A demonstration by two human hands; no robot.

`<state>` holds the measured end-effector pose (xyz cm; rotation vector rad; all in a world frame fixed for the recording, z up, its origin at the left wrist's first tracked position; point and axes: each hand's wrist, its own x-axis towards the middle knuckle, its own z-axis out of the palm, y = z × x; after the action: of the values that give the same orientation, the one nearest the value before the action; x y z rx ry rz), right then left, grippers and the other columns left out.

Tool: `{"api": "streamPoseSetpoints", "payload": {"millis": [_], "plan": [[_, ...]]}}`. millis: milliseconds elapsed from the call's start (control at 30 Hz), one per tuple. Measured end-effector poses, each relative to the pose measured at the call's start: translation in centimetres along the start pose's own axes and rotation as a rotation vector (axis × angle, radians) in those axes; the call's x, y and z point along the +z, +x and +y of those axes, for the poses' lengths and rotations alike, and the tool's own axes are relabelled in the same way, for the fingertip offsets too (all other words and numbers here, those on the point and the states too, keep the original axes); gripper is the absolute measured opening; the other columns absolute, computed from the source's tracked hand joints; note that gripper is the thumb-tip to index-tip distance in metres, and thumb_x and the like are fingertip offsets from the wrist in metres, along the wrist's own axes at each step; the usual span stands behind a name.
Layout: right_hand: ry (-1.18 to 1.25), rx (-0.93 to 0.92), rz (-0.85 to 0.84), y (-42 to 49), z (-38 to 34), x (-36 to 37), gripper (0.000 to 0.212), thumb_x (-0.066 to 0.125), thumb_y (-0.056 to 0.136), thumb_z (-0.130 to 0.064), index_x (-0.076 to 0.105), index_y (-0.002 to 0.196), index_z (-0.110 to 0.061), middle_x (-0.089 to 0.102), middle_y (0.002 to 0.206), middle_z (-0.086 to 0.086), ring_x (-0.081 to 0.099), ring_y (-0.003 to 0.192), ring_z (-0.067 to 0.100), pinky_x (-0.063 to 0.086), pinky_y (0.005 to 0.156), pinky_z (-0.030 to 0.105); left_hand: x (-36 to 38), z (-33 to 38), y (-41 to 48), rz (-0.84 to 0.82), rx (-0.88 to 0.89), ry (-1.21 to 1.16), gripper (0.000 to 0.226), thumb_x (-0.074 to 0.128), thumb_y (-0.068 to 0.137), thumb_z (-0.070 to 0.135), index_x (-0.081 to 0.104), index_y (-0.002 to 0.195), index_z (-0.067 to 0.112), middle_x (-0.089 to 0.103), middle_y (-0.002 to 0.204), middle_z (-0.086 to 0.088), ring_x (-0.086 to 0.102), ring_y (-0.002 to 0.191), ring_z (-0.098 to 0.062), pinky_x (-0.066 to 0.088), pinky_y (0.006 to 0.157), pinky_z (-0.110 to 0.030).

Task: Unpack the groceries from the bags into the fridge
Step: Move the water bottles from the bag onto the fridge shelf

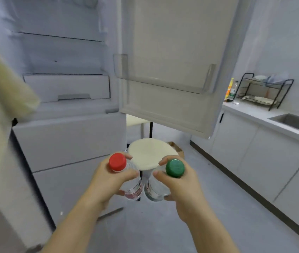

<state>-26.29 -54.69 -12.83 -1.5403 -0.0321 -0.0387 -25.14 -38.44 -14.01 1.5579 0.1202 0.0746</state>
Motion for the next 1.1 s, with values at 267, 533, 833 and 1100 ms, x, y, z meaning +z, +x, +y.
{"api": "streamPoseSetpoints", "payload": {"millis": [267, 533, 833, 1100], "plan": [[0.088, -0.102, -0.103, 10.0, -2.1, 12.3, 0.031, 0.065, 0.074, 0.008, 0.058, 0.073, -0.022, 0.052, 0.056, -0.016, 0.048, 0.062, 0.013, 0.041, 0.062, 0.033, -10.9, 3.5, 8.8, 0.210, 0.113, -0.020, 0.039, 0.074, 0.051, 0.019, 0.065, 0.087, 0.028, 0.065, 0.077, 0.006, 0.064, 0.071, -0.013, 0.055, 0.059, -0.037], [0.149, -0.233, -0.230, 18.6, -5.4, 20.7, 0.032, 0.065, 0.076, 0.004, 0.058, 0.072, -0.027, 0.049, 0.064, -0.008, 0.044, 0.068, 0.014, 0.039, 0.064, 0.034, -17.1, 8.4, 16.5, 0.416, 0.291, -0.038, 0.030, 0.075, 0.071, 0.001, 0.064, 0.088, 0.024, 0.058, 0.083, 0.000, 0.058, 0.074, -0.017, 0.055, 0.061, -0.038], [0.273, -0.459, -0.320, 30.1, -9.6, 24.8, 0.033, 0.064, 0.077, 0.006, 0.057, 0.073, -0.026, 0.051, 0.059, -0.017, 0.047, 0.063, 0.010, 0.041, 0.060, 0.031, -19.5, 14.7, 25.9, 0.589, 0.542, -0.080, 0.032, 0.075, 0.070, 0.000, 0.063, 0.082, 0.028, 0.057, 0.082, 0.004, 0.059, 0.074, -0.015, 0.057, 0.053, -0.034], [0.472, -0.629, -0.351, 39.2, -14.0, 27.6, 0.029, 0.070, 0.062, -0.011, 0.061, 0.069, -0.037, 0.063, 0.084, -0.029, 0.060, 0.081, 0.001, 0.050, 0.090, 0.053, -20.5, 20.0, 33.0, 0.717, 0.748, -0.253, 0.033, 0.072, 0.073, -0.001, 0.063, 0.082, 0.030, 0.056, 0.092, 0.003, 0.060, 0.089, -0.021, 0.057, 0.070, -0.048]]}}
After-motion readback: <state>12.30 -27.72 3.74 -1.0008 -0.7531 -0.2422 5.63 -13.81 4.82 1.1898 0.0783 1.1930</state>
